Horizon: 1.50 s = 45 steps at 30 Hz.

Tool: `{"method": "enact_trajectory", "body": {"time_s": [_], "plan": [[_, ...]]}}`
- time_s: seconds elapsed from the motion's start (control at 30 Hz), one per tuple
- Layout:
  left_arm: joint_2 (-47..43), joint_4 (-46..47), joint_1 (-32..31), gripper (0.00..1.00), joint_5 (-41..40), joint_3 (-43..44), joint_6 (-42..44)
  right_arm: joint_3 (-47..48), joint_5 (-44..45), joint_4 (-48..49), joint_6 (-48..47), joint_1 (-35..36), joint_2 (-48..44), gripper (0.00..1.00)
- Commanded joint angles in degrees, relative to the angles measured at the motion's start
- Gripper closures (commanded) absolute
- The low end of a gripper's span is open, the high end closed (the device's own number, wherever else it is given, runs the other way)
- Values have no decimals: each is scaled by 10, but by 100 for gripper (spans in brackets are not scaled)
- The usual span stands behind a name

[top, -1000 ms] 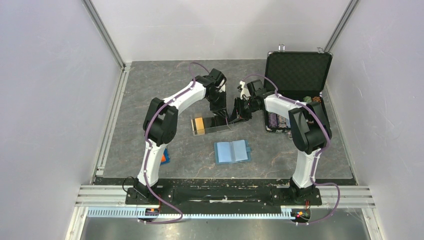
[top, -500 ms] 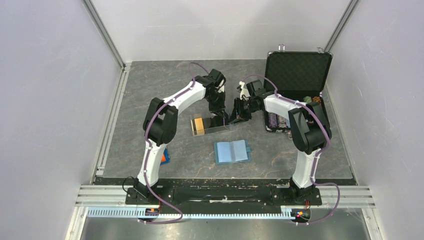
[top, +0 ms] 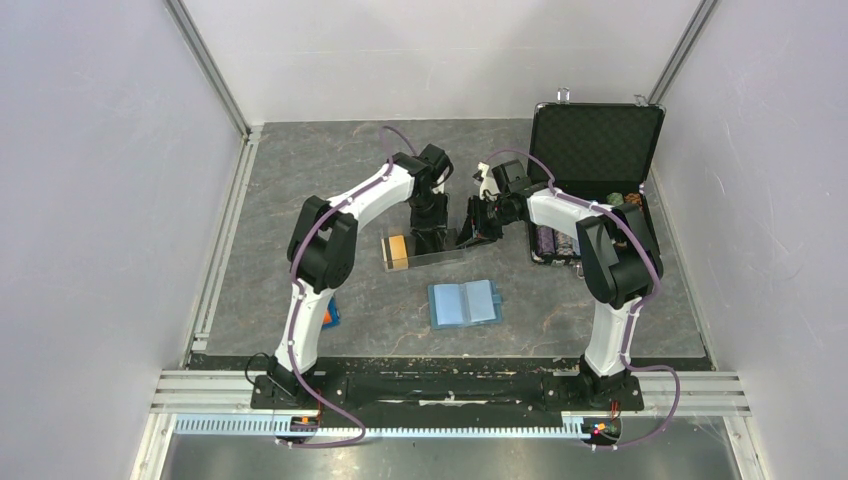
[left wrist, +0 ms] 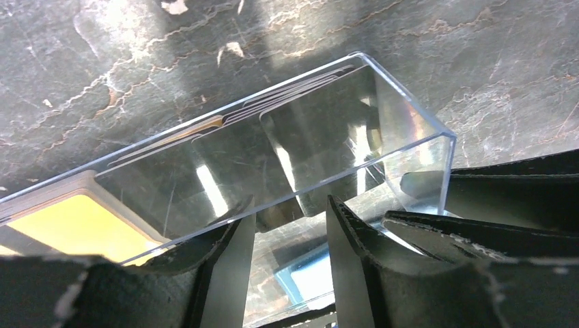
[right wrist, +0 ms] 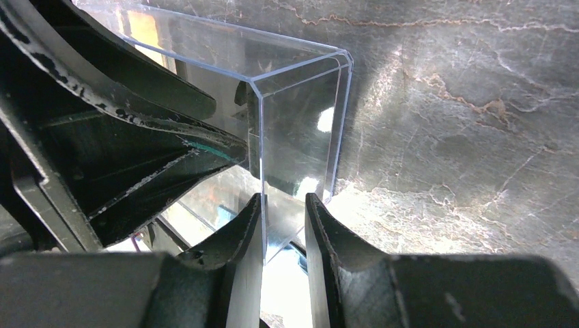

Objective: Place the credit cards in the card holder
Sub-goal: Pick up the credit card from the storage box.

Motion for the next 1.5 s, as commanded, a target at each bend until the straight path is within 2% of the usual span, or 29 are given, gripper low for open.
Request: {"method": "enact_trajectory", "body": {"time_s": [0.0, 0.3, 0.47, 0.63, 0.8, 0.9, 1.0, 1.1, 1.37, 1.47], "plan": [[-4, -8, 15, 50, -25, -5, 22, -7, -40, -13, 8, 6, -13, 73], [31, 13, 22, 46, 31, -30, 8, -6, -43, -14, 8, 6, -14, 73], [35, 71, 21, 49, 103, -58, -20, -17, -51, -13, 14, 6, -24, 73], [32, 90, 20, 62, 122, -53, -24, -53, -72, 5, 37, 5, -41, 75], [35, 91, 20, 86, 126, -46, -19, -72, -96, 31, 65, 7, -50, 81], [30, 87, 20, 91, 117, -48, -12, -78, -108, 48, 82, 12, -51, 83], [19, 64, 20, 88, 83, -42, 4, -79, -110, 56, 90, 16, -50, 84], [10, 35, 20, 71, 40, -32, 22, -77, -111, 56, 92, 19, -48, 85], [27, 1, 20, 73, 13, -16, 47, -78, -111, 58, 94, 19, -45, 86], [30, -1, 20, 68, 2, -16, 47, -79, -110, 59, 94, 20, -45, 86]]}}
